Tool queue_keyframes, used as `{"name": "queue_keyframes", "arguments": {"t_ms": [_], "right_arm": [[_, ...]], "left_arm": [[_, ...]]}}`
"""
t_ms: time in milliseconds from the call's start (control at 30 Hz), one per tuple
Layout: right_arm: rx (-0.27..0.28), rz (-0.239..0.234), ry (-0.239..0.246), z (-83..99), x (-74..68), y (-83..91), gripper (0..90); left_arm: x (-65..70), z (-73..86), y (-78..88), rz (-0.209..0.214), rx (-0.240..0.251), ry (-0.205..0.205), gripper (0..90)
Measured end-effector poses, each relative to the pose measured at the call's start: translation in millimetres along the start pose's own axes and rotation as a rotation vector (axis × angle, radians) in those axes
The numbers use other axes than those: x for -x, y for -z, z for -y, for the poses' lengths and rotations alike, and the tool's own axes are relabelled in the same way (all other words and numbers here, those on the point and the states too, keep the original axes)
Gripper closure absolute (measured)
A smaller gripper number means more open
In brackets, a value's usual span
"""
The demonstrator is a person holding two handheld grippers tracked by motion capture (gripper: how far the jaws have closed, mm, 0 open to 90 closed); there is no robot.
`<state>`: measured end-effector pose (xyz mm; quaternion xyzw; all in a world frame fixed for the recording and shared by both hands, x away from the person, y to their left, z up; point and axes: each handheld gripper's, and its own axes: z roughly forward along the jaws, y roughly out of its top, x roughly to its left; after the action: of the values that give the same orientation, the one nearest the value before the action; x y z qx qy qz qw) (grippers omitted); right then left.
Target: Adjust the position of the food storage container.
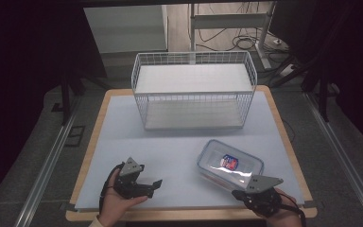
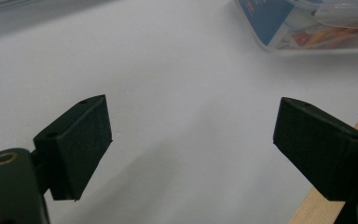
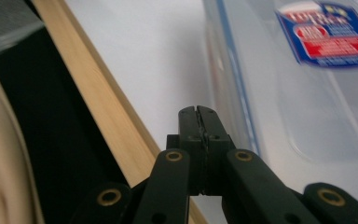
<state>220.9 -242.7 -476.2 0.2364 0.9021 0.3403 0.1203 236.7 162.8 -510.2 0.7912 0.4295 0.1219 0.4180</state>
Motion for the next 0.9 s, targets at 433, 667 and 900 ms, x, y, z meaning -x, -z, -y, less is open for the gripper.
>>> {"name": "queue_keyframes", "arguments": {"t_ms": [433,667,900], "right_arm": [[-0.012,0.016,-0.007,4.4,3.0,4.2,89.6],[-0.037,0.078,-0.002,8.3,9.0,6.0,89.6],[-0.034,0.108,-0.024,12.6,18.5,8.8,89.6]], "left_arm": [[-0.9,1.2,-1.4,0.014,-0.010,0.012,11.3],[-0.1,1.4,-2.3,0.015,-0.015,0.008,11.3],[0.1,1.5,-2.7,0.019,-0.015,0.010,11.3]]}}
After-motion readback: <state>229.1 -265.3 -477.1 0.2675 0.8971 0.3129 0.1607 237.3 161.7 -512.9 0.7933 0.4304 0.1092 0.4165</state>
